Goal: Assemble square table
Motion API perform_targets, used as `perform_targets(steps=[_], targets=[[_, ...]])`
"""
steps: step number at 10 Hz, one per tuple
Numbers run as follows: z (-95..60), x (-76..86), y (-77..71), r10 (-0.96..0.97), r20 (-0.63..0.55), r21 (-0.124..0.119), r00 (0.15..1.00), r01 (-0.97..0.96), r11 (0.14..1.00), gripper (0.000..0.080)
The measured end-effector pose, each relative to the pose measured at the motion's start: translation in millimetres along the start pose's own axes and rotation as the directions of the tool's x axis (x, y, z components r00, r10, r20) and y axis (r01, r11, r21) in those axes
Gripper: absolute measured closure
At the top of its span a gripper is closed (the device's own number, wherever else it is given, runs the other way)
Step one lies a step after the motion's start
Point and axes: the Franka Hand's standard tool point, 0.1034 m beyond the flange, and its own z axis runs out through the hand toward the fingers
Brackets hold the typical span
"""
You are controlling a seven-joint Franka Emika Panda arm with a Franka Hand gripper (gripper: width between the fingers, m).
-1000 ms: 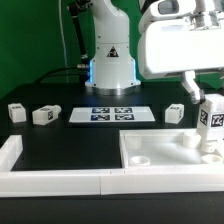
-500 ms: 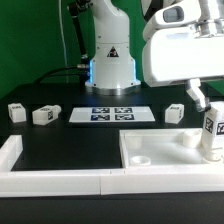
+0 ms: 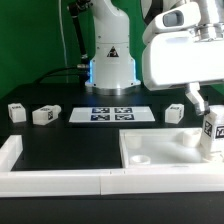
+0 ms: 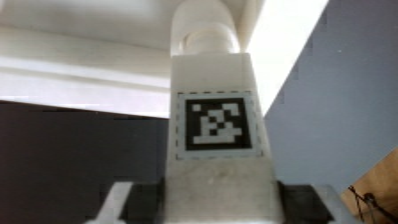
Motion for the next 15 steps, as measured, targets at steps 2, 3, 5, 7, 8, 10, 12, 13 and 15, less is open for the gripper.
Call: perform_targets(steps=[2, 3, 5, 7, 8, 10, 12, 13, 15], targets=[[0.2, -0.2, -0.1, 0.000, 0.000, 0.000, 1.000, 0.000, 1.000, 0.0399], [0.2, -0.2, -0.1, 0.000, 0.000, 0.000, 1.000, 0.000, 1.000, 0.0262], [0.2, -0.2, -0.1, 0.000, 0.000, 0.000, 1.000, 0.000, 1.000, 0.0181], [0.2, -0.2, -0.1, 0.000, 0.000, 0.000, 1.000, 0.000, 1.000, 0.0155], [0.2, -0.2, -0.1, 0.000, 0.000, 0.000, 1.000, 0.000, 1.000, 0.0151], [0.2, -0.2, -0.1, 0.000, 0.001, 0.000, 1.000, 0.000, 1.000, 0.0151], [0.2, -0.3, -0.2, -0.001, 0.001, 0.000, 1.000, 0.001, 1.000, 0.0151], [2.0, -4.6, -2.5, 0.037, 0.045, 0.002, 0.998, -0.037, 0.999, 0.0151], [1.0, 2.0, -9.8, 0.095, 0.171, -0.020, 0.981, -0.093, 0.995, 0.0151]])
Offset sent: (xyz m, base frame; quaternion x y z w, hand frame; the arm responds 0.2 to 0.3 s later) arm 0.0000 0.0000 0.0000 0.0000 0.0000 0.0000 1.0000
